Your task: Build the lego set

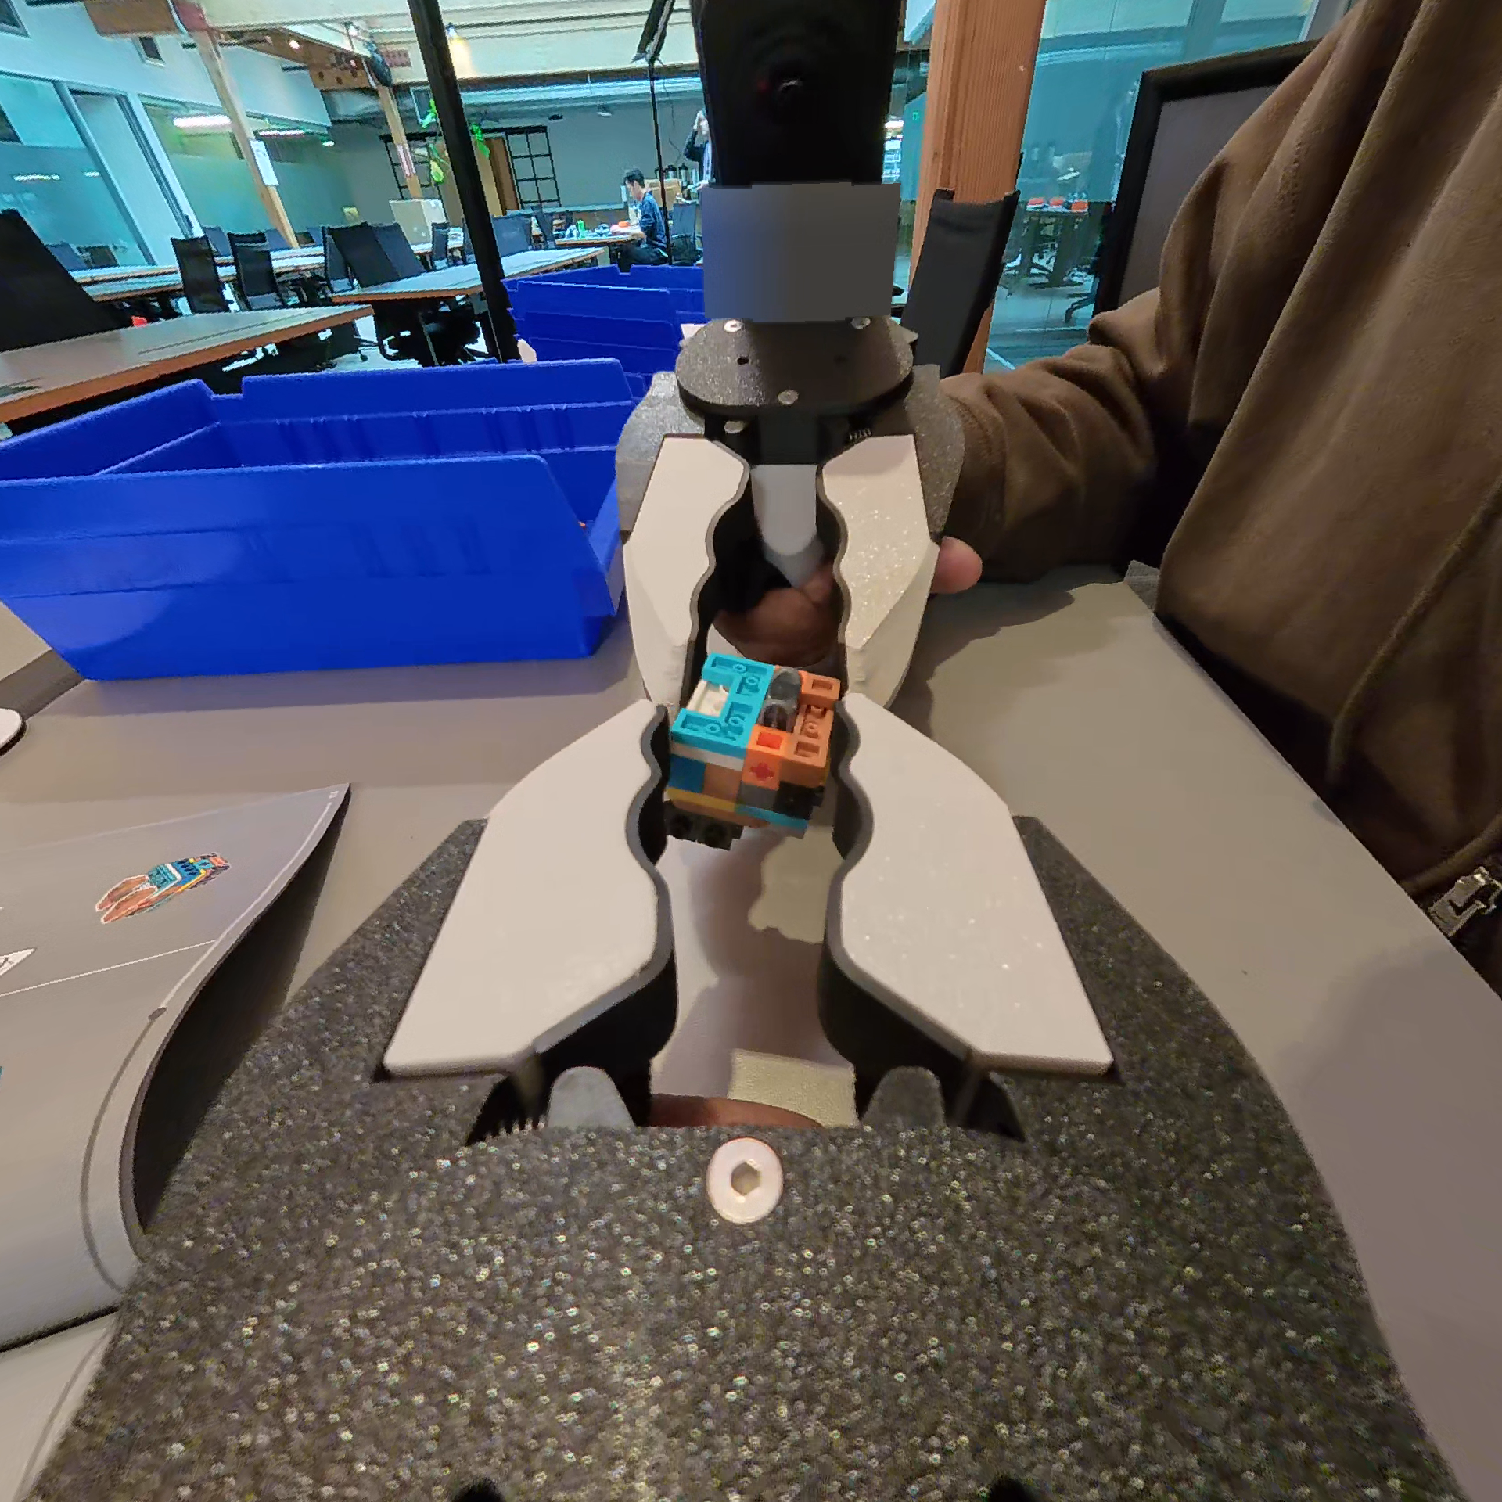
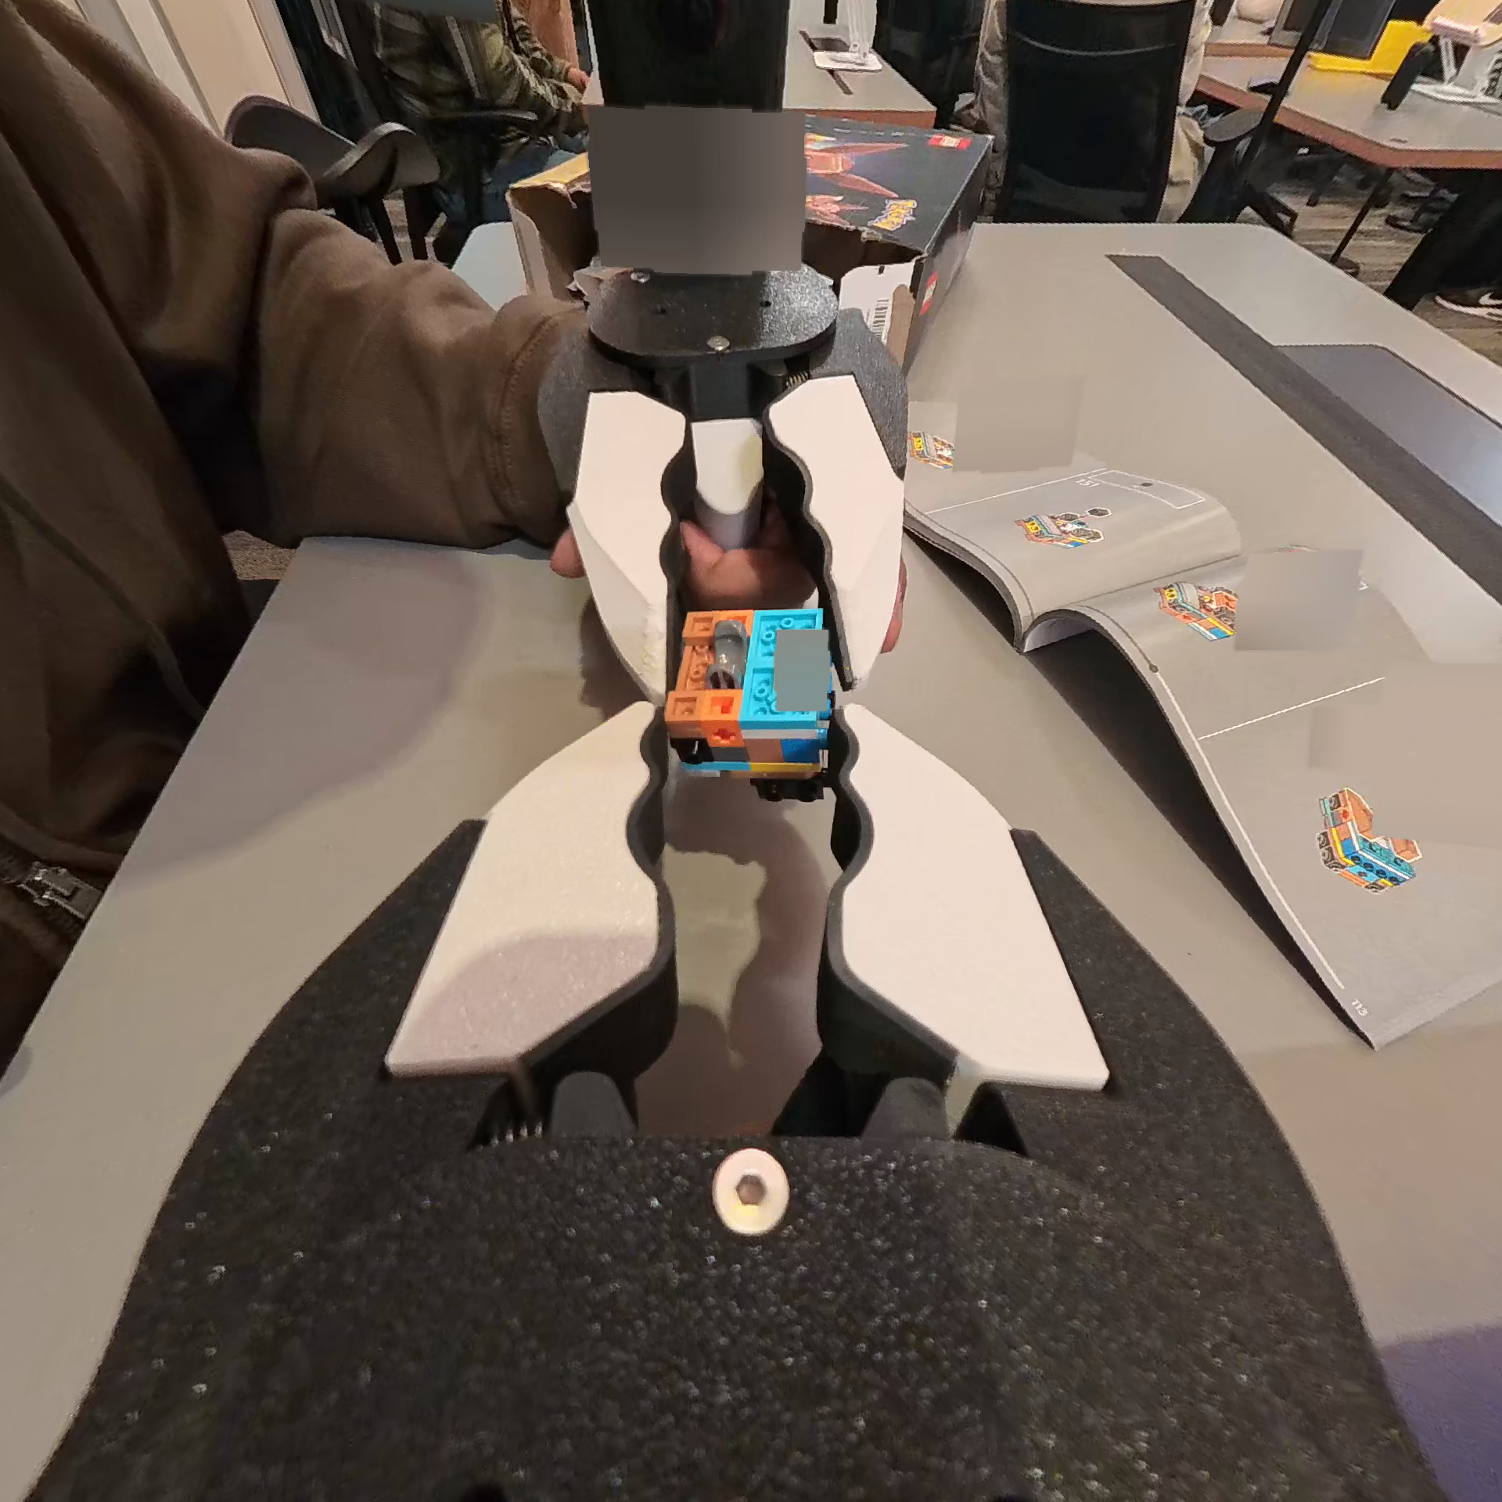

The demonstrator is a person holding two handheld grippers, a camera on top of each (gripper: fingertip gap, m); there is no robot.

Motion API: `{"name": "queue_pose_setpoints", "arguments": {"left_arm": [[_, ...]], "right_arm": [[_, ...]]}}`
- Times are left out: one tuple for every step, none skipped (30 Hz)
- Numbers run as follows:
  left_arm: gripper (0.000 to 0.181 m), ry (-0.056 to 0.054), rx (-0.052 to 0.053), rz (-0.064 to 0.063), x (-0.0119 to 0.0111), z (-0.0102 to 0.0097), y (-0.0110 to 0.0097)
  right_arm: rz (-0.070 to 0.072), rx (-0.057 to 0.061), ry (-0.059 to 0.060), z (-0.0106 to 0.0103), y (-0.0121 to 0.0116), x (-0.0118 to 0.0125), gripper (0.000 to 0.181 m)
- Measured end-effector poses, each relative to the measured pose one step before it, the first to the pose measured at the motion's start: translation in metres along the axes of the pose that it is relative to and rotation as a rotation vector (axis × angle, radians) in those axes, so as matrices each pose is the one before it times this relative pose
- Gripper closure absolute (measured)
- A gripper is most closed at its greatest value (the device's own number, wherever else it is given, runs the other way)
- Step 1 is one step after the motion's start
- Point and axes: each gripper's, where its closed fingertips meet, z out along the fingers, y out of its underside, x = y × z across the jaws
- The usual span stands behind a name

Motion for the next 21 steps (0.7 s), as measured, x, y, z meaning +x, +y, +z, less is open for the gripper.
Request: {"name": "queue_pose_setpoints", "arguments": {"left_arm": [[0.143, -0.0002, -0.0027, -0.0005, -0.00010, 0.00020, 0.00030], [0.144, -0.0037, -0.0031, -0.0032, -0.00067, 0.00027, 0.00035], [0.144, -0.0056, -0.0014, -0.0036, -0.00097, 0.00019, 0.00016], [0.144, -0.0024, 0.0005, -0.0035, -0.00027, 0.00032, -0.00020], [0.144, -0.0012, 0.0019, -0.0050, -0.00030, 0.00023, -0.00024], [0.144, -0.0023, 0.0005, -0.0042, -0.00049, 0.00001, -0.00015], [0.144, -0.0044, 0.0014, -0.0036, -0.00091, -0.00021, -0.00012], [0.144, -0.0059, 0.0026, -0.0046, -0.00114, -0.00033, -0.00035], [0.144, -0.0037, 0.0032, -0.0044, -0.00097, -0.00027, -0.00033], [0.144, -0.0028, 0.0025, -0.0038, -0.00070, -0.00023, -0.00036], [0.144, -0.0046, 0.0002, -0.0037, -0.00093, -0.00008, -0.00001], [0.144, -0.0026, 0.0000, -0.0031, -0.00061, 0.00011, -0.00001], [0.144, -0.0052, 0.0014, -0.0025, -0.00090, -0.00009, -0.00015], [0.144, -0.0044, 0.0016, -0.0033, -0.00083, -0.00008, -0.00018], [0.144, -0.0009, 0.0045, -0.0039, -0.00036, -0.00007, -0.00053], [0.144, 0.0030, 0.0068, -0.0054, 0.00017, 0.00009, -0.00094], [0.144, 0.0031, 0.0045, -0.0049, 0.00045, 0.00023, -0.00058], [0.144, 0.0023, 0.0001, -0.0011, 0.00058, 0.00060, -0.00007], [0.144, 0.0044, -0.0025, 0.0027, 0.00109, 0.00060, 0.00025], [0.144, 0.0030, 0.0014, 0.0019, 0.00116, 0.00038, -0.00020], [0.144, -0.0024, 0.0002, 0.0016, -0.00013, 0.00011, -0.00003]], "right_arm": [[0.0004, 0.0002, 0.0019, -0.00015, 0.00036, 0.00035, 0.144], [0.0000, -0.0004, 0.0061, -0.00026, 0.00025, 0.00093, 0.144], [0.0010, 0.0010, 0.0051, -0.00050, 0.00020, 0.00098, 0.144], [0.0030, 0.0031, 0.0007, -0.00063, -0.00028, 0.00041, 0.144], [0.0029, 0.0041, 0.0001, -0.00074, -0.00035, 0.00037, 0.144], [0.0007, 0.0043, 0.0036, -0.00080, -0.00047, 0.00069, 0.144], [0.0004, 0.0048, 0.0040, -0.00128, -0.00077, 0.00083, 0.144], [0.0017, 0.0049, 0.0032, -0.00178, -0.00114, 0.00092, 0.144], [0.0033, 0.0031, 0.0082, -0.00204, -0.00085, 0.00178, 0.143], [0.0061, -0.0013, 0.0118, -0.00164, 0.00000, 0.00245, 0.143], [0.0112, -0.0078, 0.0068, -0.00080, 0.00124, 0.00175, 0.142], [0.0124, -0.0076, -0.0024, 0.00001, 0.00175, 0.00016, 0.141], [0.0086, -0.0047, -0.0066, 0.00079, 0.00168, -0.00110, 0.139], [0.0039, -0.0061, -0.0030, 0.00150, 0.00178, -0.00093, 0.138], [-0.0008, -0.0103, 0.0023, 0.00209, 0.00209, -0.00048, 0.135], [-0.0026, -0.0105, 0.0029, 0.00227, 0.00180, -0.00044, 0.134], [-0.0022, -0.0043, 0.0029, 0.00209, 0.00079, -0.00047, 0.133], [-0.0008, 0.0044, 0.0032, 0.00171, -0.00038, -0.00058, 0.136], [0.0012, 0.0068, 0.0049, 0.00108, -0.00069, -0.00005, 0.142], [-0.0016, 0.0011, 0.0034, 0.00059, 0.00019, 0.00029, 0.143], [0.0004, 0.0052, -0.0017, -0.00023, -0.00022, 0.00021, 0.144]]}}
